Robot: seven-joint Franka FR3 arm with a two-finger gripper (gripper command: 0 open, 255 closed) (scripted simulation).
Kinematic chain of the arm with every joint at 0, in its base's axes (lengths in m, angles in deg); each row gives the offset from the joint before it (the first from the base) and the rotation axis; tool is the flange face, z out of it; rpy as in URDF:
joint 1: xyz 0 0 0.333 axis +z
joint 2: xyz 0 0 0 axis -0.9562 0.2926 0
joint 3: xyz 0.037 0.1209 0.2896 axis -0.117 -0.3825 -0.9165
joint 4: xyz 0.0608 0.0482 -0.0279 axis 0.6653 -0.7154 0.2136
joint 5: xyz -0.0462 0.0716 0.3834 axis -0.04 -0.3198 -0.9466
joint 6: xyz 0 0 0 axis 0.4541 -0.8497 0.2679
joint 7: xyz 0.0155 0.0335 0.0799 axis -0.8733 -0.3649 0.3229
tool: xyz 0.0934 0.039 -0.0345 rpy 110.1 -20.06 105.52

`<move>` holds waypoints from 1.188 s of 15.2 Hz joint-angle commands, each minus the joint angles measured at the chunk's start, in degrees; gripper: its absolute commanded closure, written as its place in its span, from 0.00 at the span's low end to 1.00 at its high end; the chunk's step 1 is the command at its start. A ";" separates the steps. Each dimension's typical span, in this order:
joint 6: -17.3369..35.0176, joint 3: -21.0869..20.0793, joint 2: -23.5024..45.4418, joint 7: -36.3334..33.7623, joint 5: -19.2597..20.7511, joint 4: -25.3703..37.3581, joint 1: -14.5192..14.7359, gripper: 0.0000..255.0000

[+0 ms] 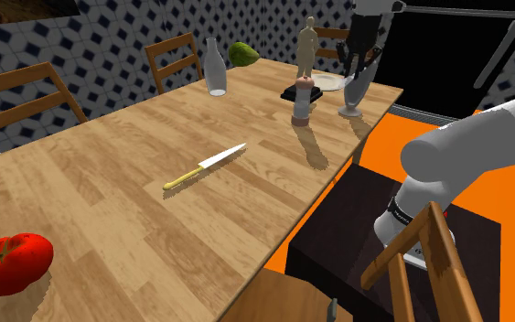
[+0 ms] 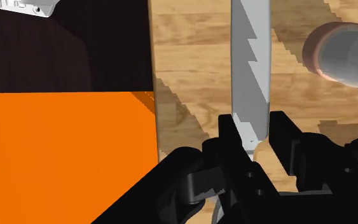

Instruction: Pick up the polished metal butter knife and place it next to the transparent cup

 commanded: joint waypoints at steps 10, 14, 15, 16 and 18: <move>8.54 -0.10 0.16 0.00 -0.09 -8.35 0.05 1.00; 11.80 -0.13 0.65 0.02 -0.12 -11.12 0.06 1.00; 12.63 -0.13 0.82 0.02 -0.13 -11.79 0.06 1.00; 13.47 -0.14 1.00 0.02 -0.13 -12.45 0.07 1.00; 15.16 -0.15 1.41 0.03 -0.15 -13.73 0.07 1.00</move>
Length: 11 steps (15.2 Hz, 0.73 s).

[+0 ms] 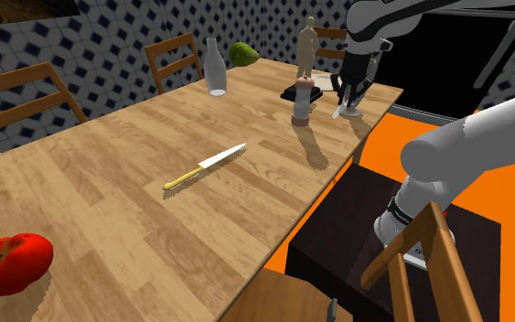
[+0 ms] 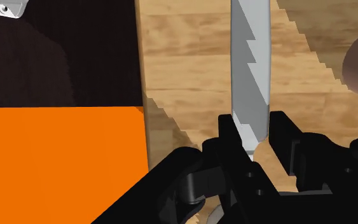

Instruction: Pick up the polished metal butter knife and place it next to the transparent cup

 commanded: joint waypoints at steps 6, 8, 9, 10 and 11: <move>6.19 -0.06 2.10 0.02 -0.06 -4.06 0.02 1.00; 8.01 -0.07 2.82 0.03 -0.07 -5.17 0.03 1.00; 8.94 -0.08 3.20 0.03 -0.08 -5.71 0.03 1.00; 9.87 -0.09 3.61 0.04 -0.09 -6.24 0.04 1.00; 10.81 -0.09 4.04 0.04 -0.09 -6.75 0.04 1.00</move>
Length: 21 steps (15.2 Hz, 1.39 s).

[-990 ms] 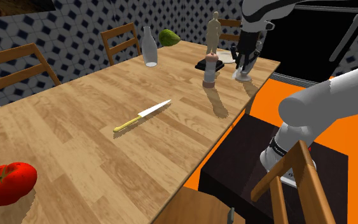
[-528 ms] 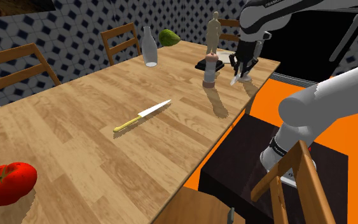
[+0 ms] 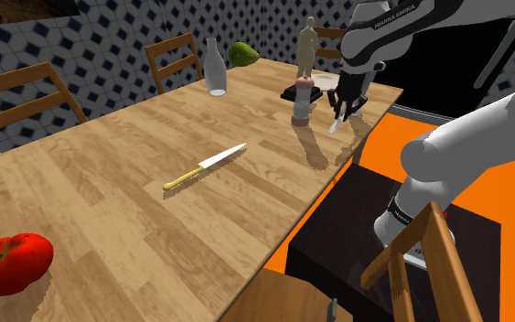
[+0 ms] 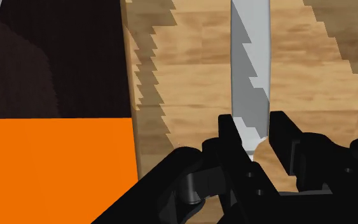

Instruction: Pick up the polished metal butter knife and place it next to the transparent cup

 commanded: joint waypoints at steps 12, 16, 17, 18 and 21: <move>9.04 -0.13 4.78 -0.02 -0.11 -4.22 0.06 1.00; 9.04 -0.13 4.77 -0.02 -0.11 -4.22 0.06 0.00; 9.04 -0.13 4.78 -0.02 -0.11 -4.22 0.06 0.00; 9.04 -0.13 4.77 -0.02 -0.11 -4.22 0.06 0.00; 9.04 -0.13 4.77 -0.02 -0.11 -4.22 0.06 0.00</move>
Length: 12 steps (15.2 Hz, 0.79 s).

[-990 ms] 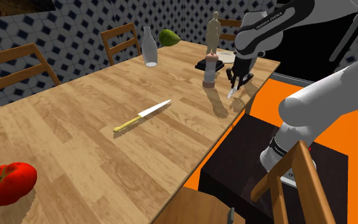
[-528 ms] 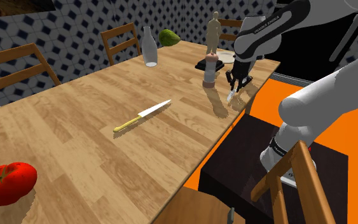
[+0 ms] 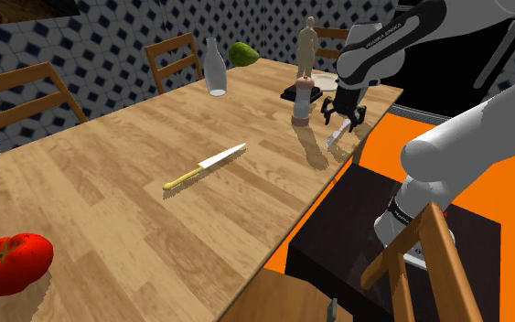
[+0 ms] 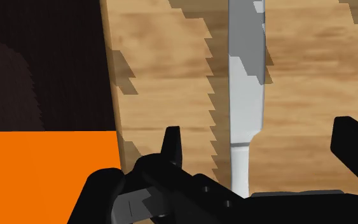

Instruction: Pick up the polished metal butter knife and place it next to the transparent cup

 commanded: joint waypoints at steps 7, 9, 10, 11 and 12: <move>-9.31 0.10 -5.05 -0.02 0.09 4.26 -0.03 0.00; -9.31 0.10 -5.05 -0.02 0.09 4.26 -0.03 0.00; -9.31 0.10 -5.05 -0.02 0.09 4.26 -0.03 0.00; -9.31 0.10 -5.05 -0.02 0.09 4.26 -0.03 0.00; -9.31 0.10 -5.05 -0.02 0.09 4.26 -0.03 0.00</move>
